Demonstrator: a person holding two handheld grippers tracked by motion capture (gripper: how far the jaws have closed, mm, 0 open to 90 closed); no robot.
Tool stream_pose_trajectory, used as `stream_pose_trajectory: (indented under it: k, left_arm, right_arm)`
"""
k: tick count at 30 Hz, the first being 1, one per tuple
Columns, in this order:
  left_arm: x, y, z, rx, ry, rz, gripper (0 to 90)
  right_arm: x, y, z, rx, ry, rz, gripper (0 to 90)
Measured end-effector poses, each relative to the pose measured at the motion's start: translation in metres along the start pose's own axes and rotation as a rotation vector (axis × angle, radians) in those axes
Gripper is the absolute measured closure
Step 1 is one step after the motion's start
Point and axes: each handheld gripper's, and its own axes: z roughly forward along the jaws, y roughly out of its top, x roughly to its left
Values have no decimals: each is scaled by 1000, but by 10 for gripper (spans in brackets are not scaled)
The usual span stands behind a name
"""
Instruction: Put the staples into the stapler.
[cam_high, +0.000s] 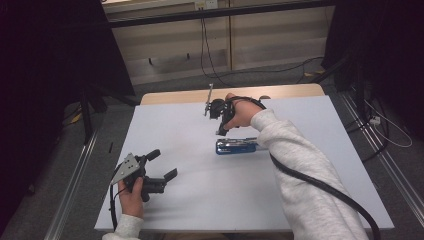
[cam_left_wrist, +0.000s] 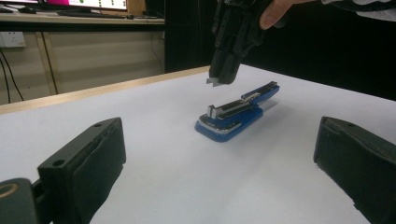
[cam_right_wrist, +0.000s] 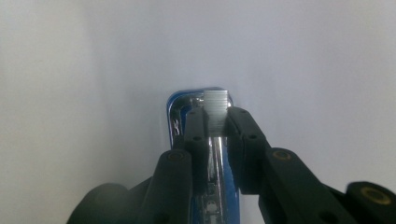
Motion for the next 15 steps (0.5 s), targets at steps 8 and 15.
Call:
stream_pose_trajectory:
  k: [8, 15]
  left_arm:
    - [0, 0, 0, 2, 3, 4, 23]
    - [0, 0, 0, 1, 9, 6, 23]
  right_arm:
    - [1, -4, 0, 13, 0, 6, 790]
    - [1, -1, 0, 8, 4, -15, 790]
